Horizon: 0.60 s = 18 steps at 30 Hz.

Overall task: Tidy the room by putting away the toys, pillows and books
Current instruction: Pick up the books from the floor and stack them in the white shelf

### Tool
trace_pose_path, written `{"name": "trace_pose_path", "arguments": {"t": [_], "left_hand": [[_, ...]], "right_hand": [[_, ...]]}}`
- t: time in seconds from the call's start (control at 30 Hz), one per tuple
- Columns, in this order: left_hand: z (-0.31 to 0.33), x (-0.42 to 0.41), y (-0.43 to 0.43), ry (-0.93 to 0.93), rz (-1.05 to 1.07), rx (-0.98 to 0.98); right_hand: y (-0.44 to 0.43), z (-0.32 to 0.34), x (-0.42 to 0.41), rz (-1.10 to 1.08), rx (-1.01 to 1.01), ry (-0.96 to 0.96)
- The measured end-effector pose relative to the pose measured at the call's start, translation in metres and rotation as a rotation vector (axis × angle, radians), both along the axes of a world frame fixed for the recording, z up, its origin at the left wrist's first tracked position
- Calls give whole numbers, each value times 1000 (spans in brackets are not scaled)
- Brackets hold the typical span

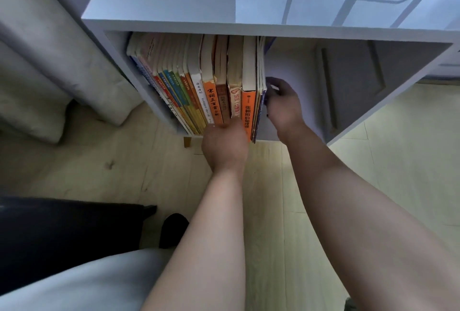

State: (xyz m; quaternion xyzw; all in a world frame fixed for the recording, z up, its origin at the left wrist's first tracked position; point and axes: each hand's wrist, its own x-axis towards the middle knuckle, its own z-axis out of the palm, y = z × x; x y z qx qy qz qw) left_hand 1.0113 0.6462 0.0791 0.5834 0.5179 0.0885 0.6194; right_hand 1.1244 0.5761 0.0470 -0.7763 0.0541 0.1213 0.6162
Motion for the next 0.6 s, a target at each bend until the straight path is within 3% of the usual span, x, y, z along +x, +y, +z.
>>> {"name": "trace_pose_path", "arguments": {"t": [0.1,0.2,0.37,0.5,0.6], "left_hand": [[26,-9,-17,-154,-166,480],[53,4,-18,-304,-236,836],[86,22,0,-168,-481,1047],[112,11,2,-85,-816,1307],[129,-4,-6,108,-1094,1419]], "right_hand": [[-4,12,-10,64,22,-36],[-8,22,-21,91,34,1],[-27,27,-39,-12,33,131],[-40,30,-51,-32,-10,278],[-47,30,-56,-28,-11,311]]}}
